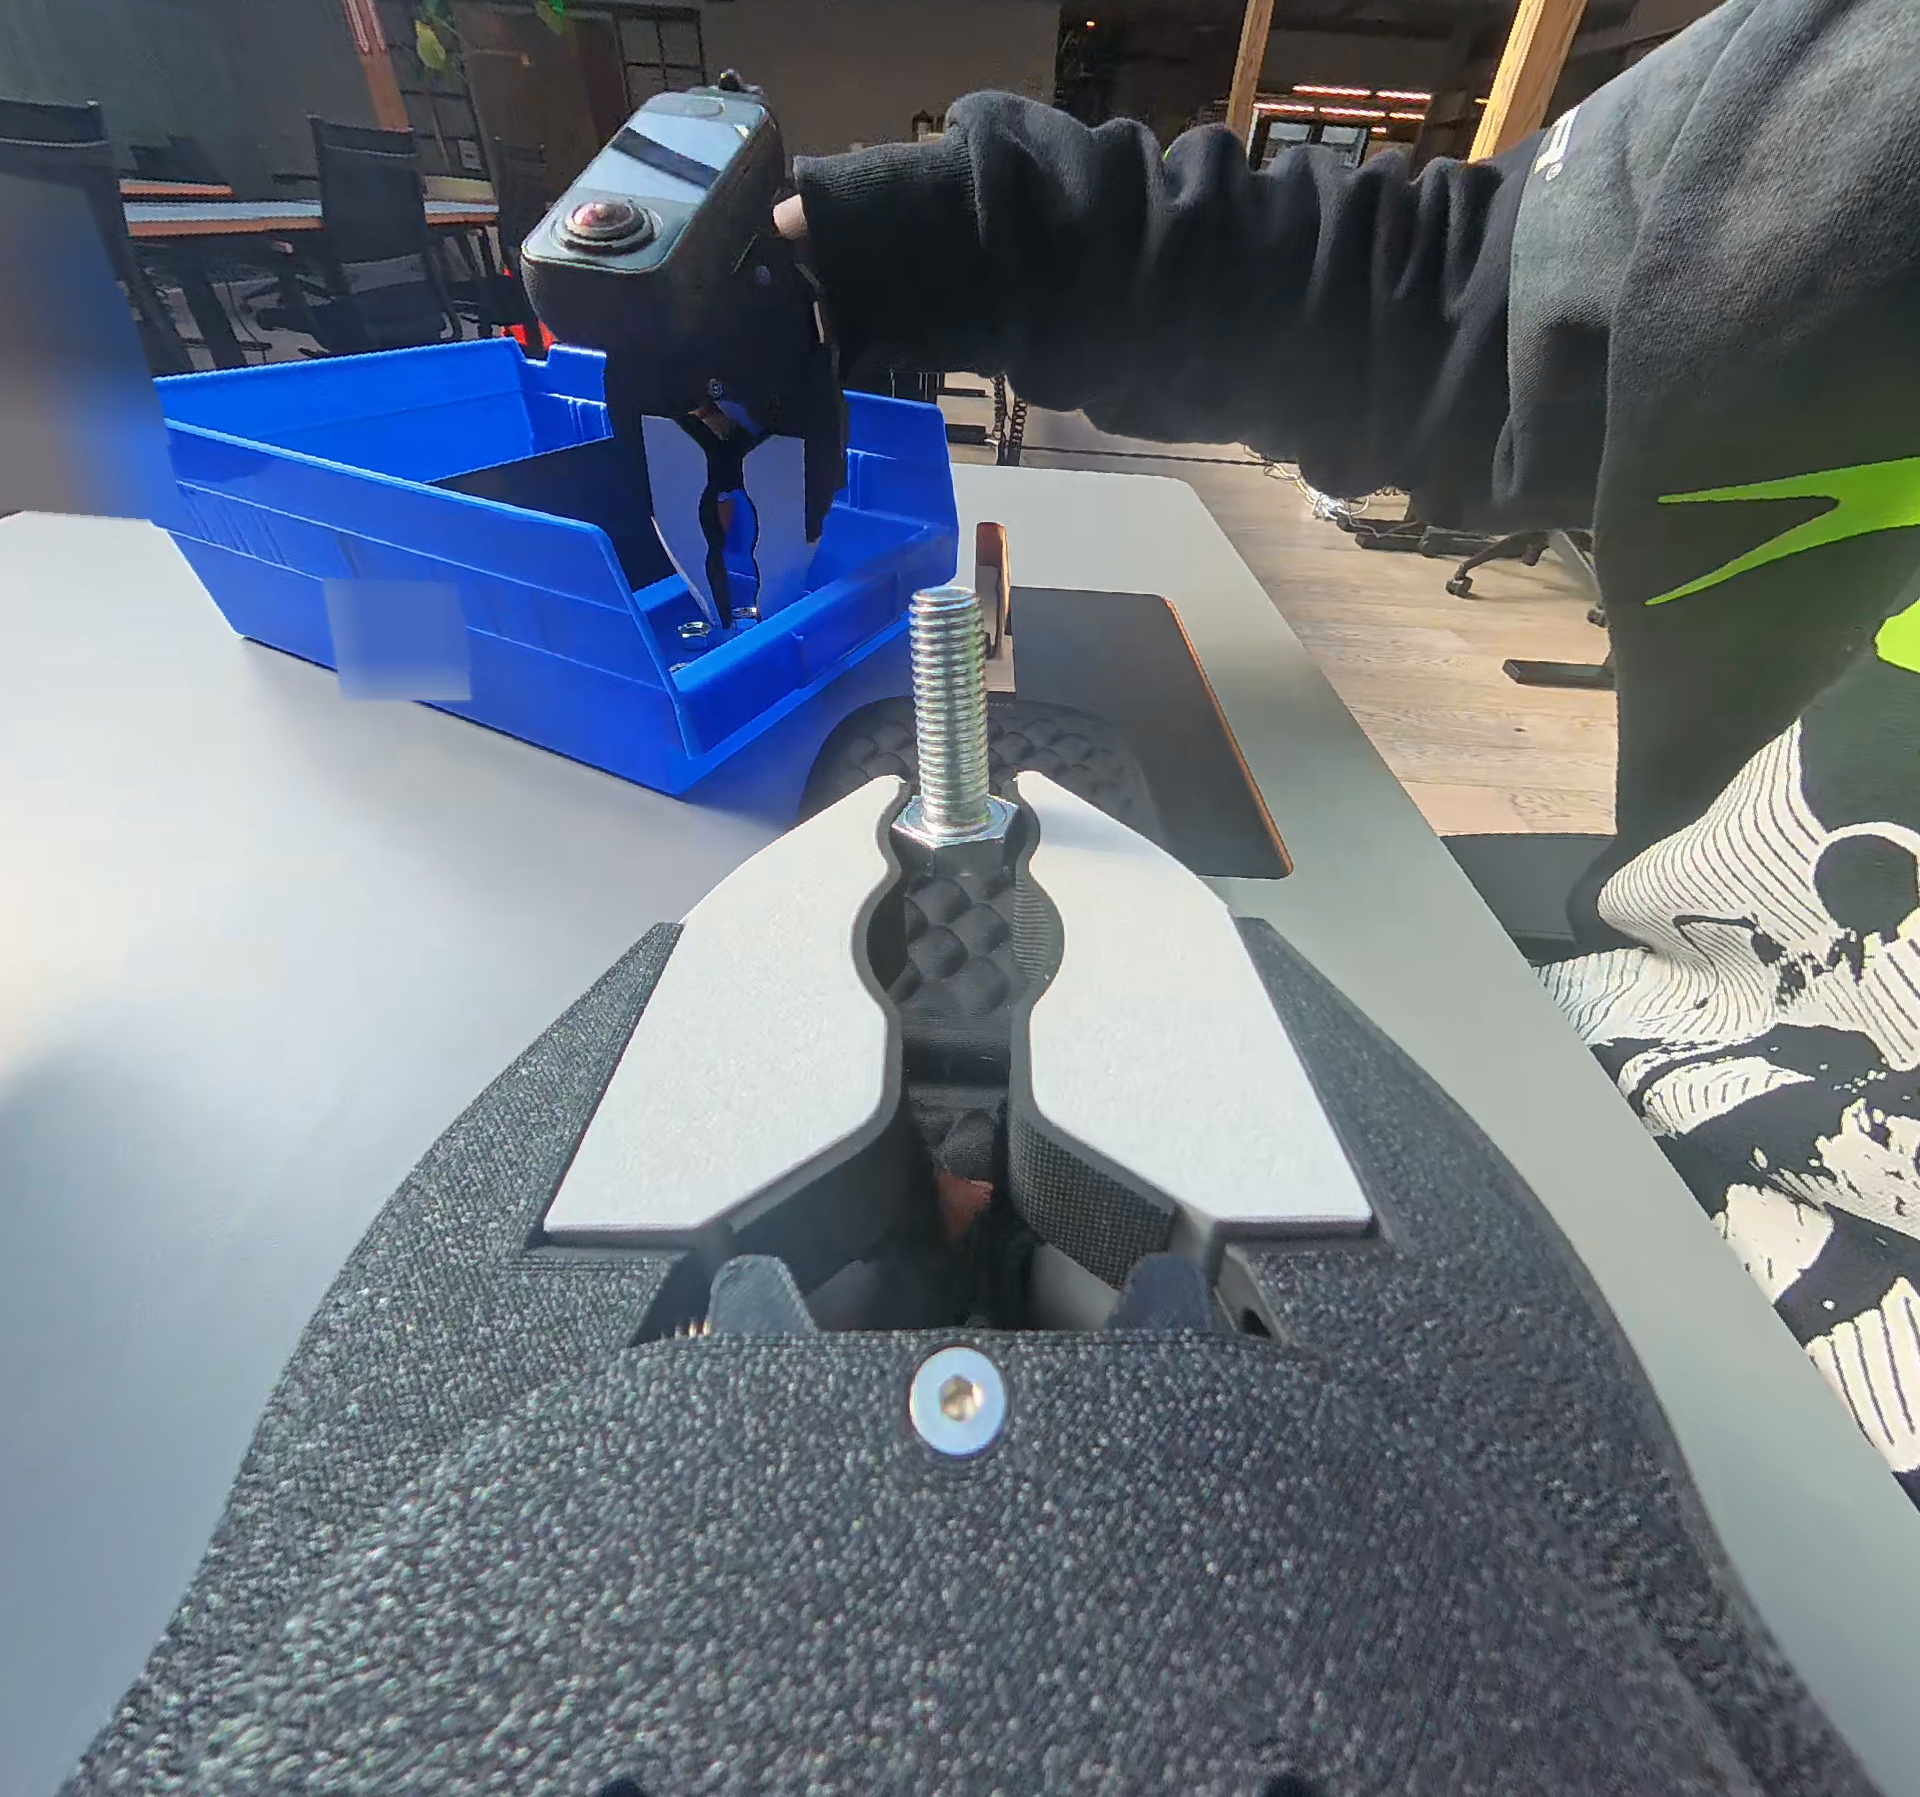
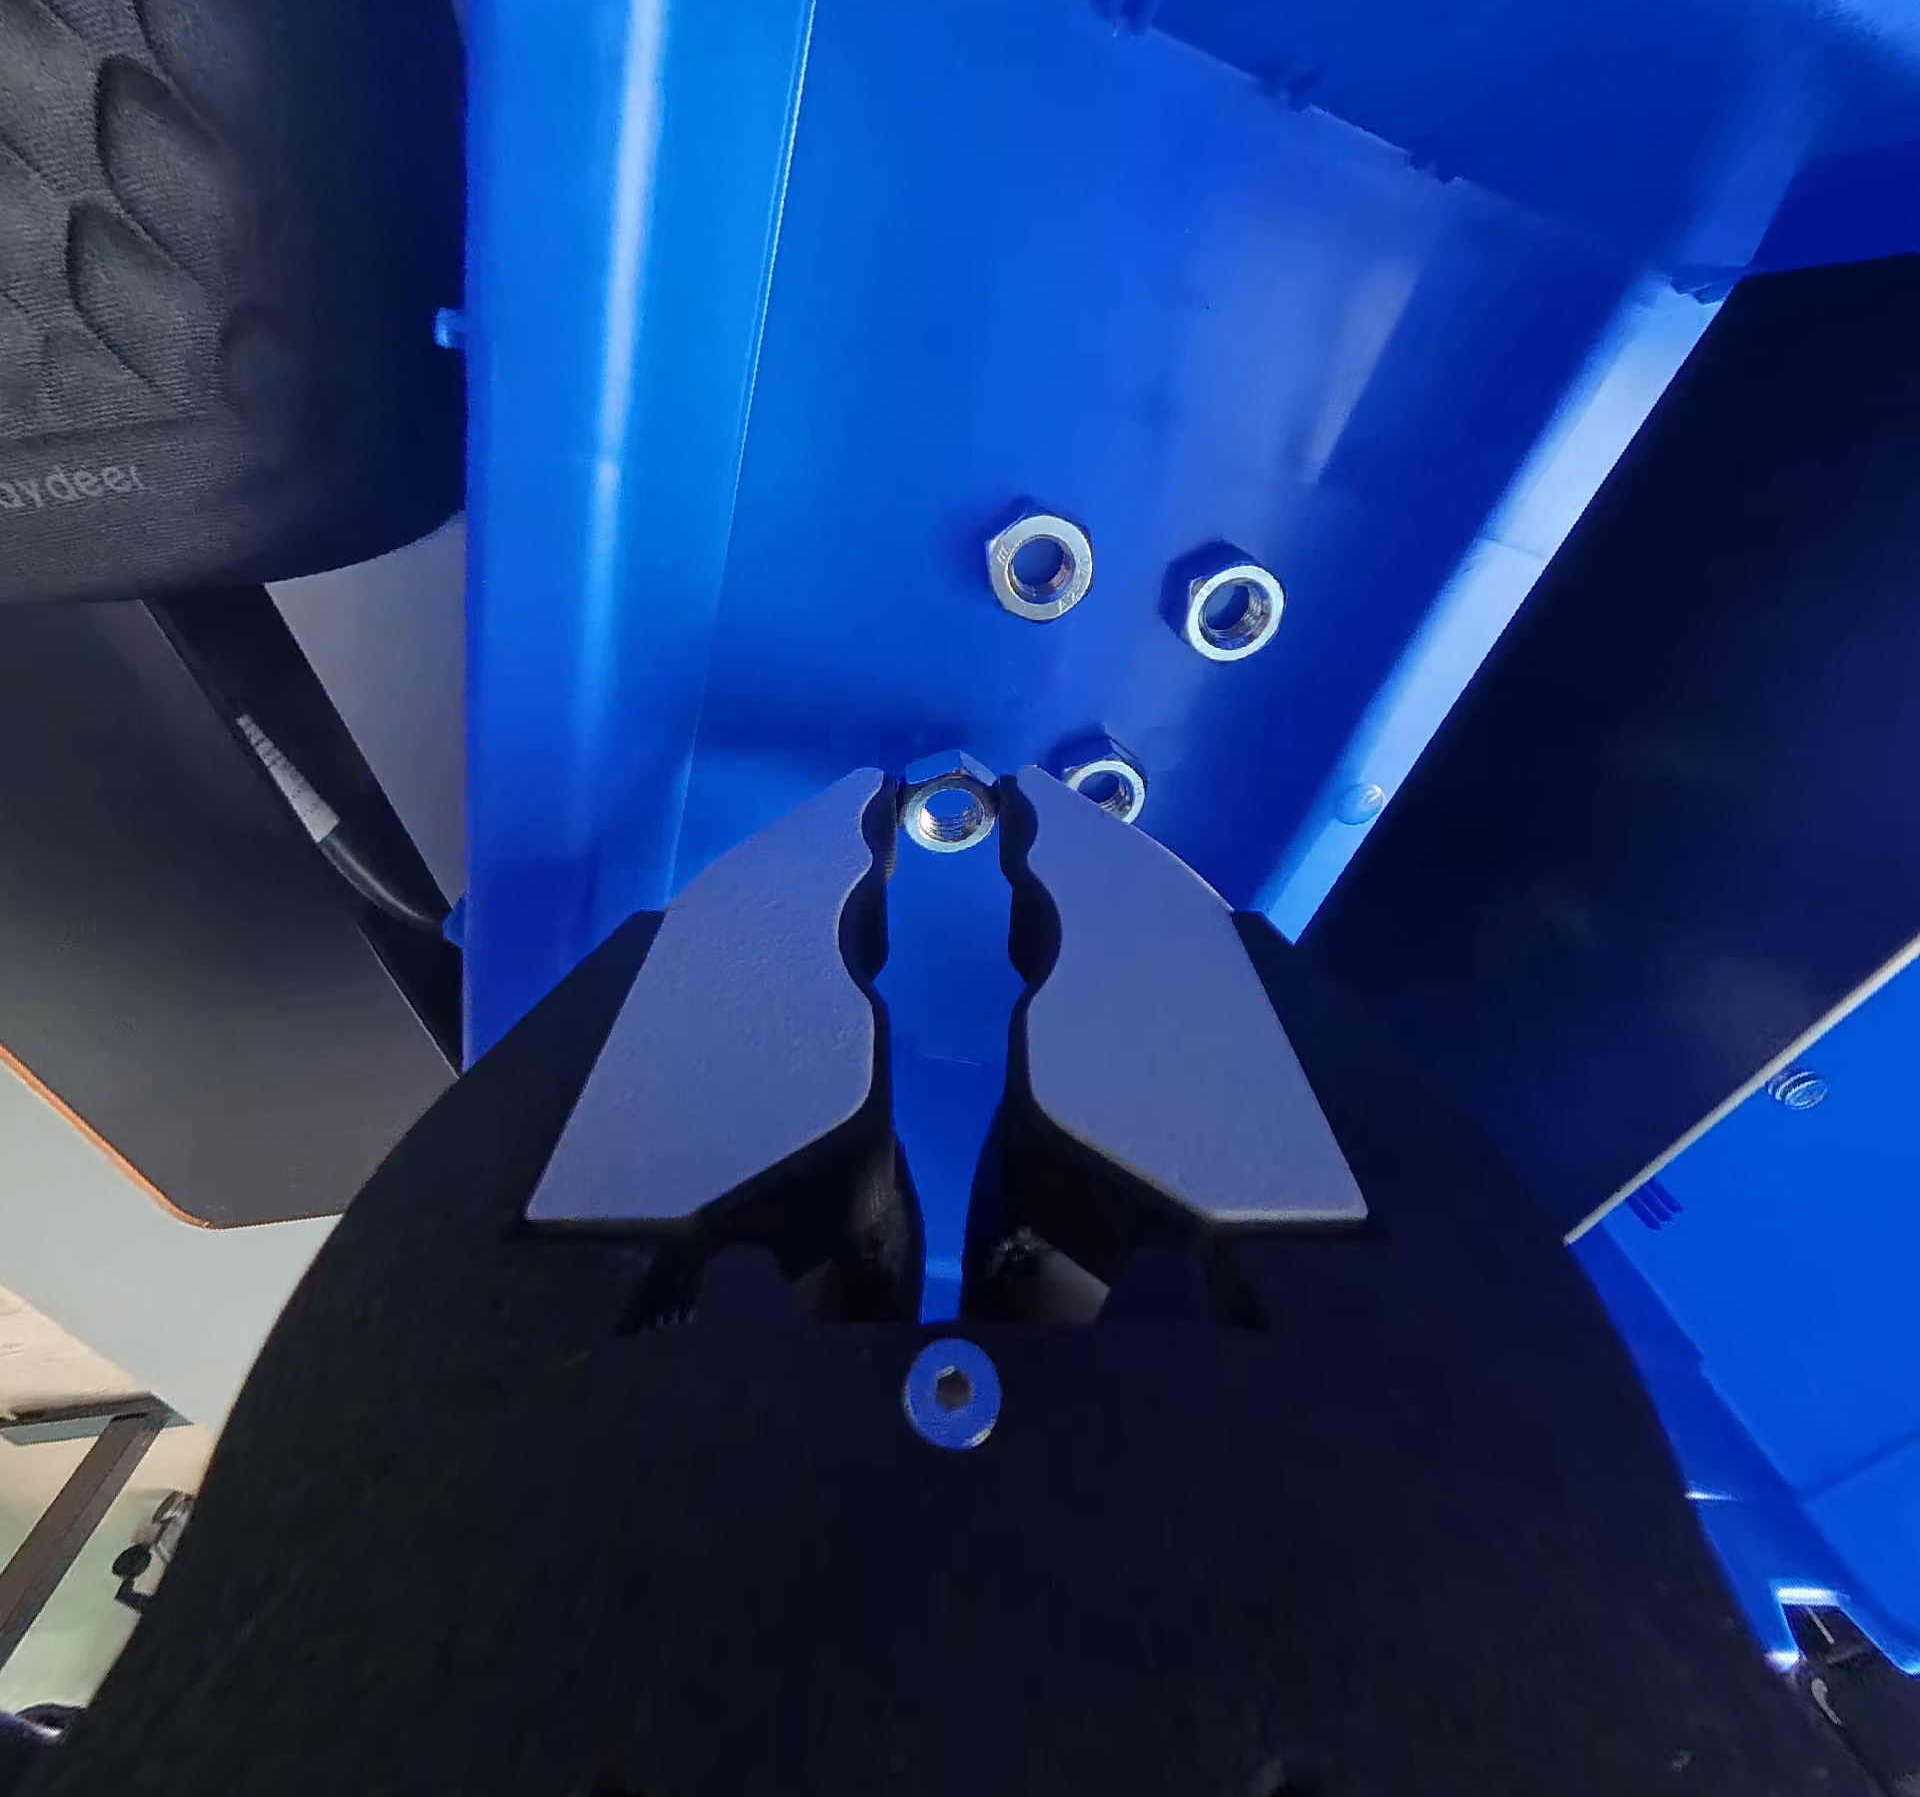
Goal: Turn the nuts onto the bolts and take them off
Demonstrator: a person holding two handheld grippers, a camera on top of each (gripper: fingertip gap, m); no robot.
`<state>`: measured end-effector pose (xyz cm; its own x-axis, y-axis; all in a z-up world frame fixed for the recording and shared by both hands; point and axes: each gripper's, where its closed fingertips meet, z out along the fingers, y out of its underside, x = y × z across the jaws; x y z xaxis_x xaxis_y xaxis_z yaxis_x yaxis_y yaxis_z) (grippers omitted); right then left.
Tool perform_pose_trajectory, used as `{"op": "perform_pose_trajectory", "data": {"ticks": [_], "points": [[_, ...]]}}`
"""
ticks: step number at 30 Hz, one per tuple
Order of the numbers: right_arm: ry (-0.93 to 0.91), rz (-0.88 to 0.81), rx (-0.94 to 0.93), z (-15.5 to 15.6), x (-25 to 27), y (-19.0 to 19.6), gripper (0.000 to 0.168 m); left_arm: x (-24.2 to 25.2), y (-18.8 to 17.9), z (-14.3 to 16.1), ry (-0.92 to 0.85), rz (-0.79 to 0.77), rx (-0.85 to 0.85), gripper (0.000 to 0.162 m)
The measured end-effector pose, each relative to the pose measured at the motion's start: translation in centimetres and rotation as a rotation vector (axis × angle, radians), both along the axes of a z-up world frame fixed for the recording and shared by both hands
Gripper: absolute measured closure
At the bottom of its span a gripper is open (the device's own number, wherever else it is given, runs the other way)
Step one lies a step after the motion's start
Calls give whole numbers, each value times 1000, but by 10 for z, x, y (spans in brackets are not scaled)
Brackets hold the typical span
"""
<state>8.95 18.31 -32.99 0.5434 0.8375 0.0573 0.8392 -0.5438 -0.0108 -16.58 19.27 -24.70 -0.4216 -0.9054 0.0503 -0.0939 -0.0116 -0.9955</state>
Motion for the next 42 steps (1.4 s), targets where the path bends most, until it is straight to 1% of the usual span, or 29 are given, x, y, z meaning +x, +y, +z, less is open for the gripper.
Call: {"op": "perform_pose_trajectory", "data": {"ticks": [6,8,10,12,15,17,20,22,23,26,28,30,31,34,39,40,42], "points": [[-9,-17,-16,-9,5,-1,150,-1,0,1,-6,-7,-5,147],[-5,-22,-22,-10,5,-2,147,-1,0,1,-8,-7,-7,147],[-9,-35,-27,-9,6,-2,139,-1,0,1,-7,-11,-9,147],[-34,-49,-12,-1,9,-1,138,-1,-1,1,-5,-14,-6,147],[-15,-51,106,31,-5,13,138,-1,-2,0,-4,-14,1,147],[87,-18,233,63,-42,28,137,-1,-2,0,-3,-16,-1,147],[353,163,404,113,-136,38,136,-2,-1,1,-5,-16,-6,147],[496,301,432,134,-196,31,135,-2,-1,1,-8,-12,-5,147],[533,351,432,139,-219,27,135,-2,-1,1,-9,-13,-3,147],[561,445,400,138,-260,21,137,-2,-2,1,-9,-14,3,147],[563,466,370,133,-273,22,142,-2,-2,1,-9,-14,8,147],[579,480,335,127,-282,21,144,-2,-3,0,-10,-16,13,147],[581,486,322,125,-285,21,144,-2,-3,0,-10,-16,15,147],[582,496,318,121,-290,23,159,-3,-4,0,-12,-23,18,147],[571,501,334,123,-286,22,160,-3,-4,1,-19,-19,23,145],[567,496,344,126,-284,22,160,-4,-4,2,-25,-25,16,140],[547,475,376,133,-273,25,160,-5,-3,5,-40,-32,-3,123]]}}
